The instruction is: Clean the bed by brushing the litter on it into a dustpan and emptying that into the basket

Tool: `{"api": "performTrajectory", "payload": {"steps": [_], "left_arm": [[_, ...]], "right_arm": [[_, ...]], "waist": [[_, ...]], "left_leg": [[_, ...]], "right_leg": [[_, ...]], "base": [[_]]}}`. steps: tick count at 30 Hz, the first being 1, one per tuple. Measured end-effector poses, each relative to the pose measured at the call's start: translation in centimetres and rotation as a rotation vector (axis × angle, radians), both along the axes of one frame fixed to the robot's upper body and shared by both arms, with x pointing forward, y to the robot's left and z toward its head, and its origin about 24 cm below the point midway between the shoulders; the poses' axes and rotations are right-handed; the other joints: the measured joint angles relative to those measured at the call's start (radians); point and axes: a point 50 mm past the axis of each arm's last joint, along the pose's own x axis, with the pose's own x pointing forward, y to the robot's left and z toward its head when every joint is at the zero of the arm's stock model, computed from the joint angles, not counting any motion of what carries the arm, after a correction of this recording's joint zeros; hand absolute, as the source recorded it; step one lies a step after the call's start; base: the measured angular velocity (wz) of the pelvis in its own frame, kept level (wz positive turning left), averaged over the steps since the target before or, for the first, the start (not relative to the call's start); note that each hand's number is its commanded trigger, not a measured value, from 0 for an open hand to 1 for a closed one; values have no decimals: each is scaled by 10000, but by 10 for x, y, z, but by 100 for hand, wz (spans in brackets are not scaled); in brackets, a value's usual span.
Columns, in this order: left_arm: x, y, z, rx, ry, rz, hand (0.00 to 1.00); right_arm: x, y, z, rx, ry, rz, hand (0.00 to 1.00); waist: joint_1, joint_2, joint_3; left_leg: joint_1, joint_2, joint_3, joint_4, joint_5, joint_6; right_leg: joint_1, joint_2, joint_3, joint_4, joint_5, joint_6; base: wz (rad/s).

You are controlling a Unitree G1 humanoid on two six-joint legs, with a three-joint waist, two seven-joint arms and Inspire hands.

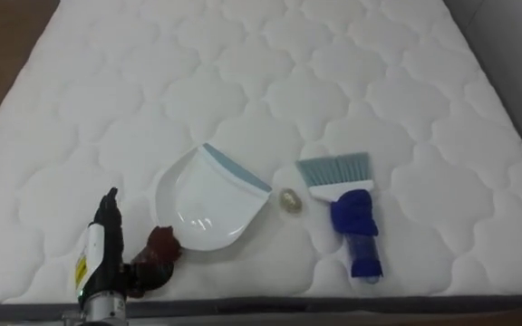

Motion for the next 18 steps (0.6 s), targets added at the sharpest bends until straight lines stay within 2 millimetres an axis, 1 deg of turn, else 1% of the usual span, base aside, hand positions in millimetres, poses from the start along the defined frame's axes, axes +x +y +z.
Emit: {"api": "performTrajectory", "payload": {"steps": [3,8,11,14,15,18], "left_arm": [[3,0,-2,36,104,-15,0],[12,-3,-7,123,423,-280,0],[14,-6,-9,134,542,-422,0],[20,-7,-9,120,524,-452,0],[20,-7,-8,104,496,-425,0],[20,-6,-10,197,600,-397,0]], "right_arm": [[1,-1,0,-9,-83,-167,0],[7,0,1,-30,-231,-108,0],[14,1,2,-39,-276,42,0],[21,0,3,-158,-435,-1,0],[24,1,4,-250,-482,98,0],[35,3,5,-512,-622,473,0]], "waist": [[-2,-9,6],[20,21,22],[32,32,31],[55,49,37],[71,47,38],[101,53,43]], "left_leg": [[-169,0,11,4,1,1],[-284,-1,14,-2,1,1],[-340,0,17,-16,1,1],[-619,5,22,-9,2,2],[-697,15,21,-9,2,2],[-808,30,-111,-11,3,2]], "right_leg": [[-145,-5,-61,1,4,-2],[-255,2,-9,-3,6,-4],[-370,11,62,-1,6,-4],[-667,14,73,10,9,-8],[-799,28,140,44,19,-24],[-1139,37,175,303,19,-24]], "base": [[1],[-1],[-9],[-4],[-17],[-24]]}}
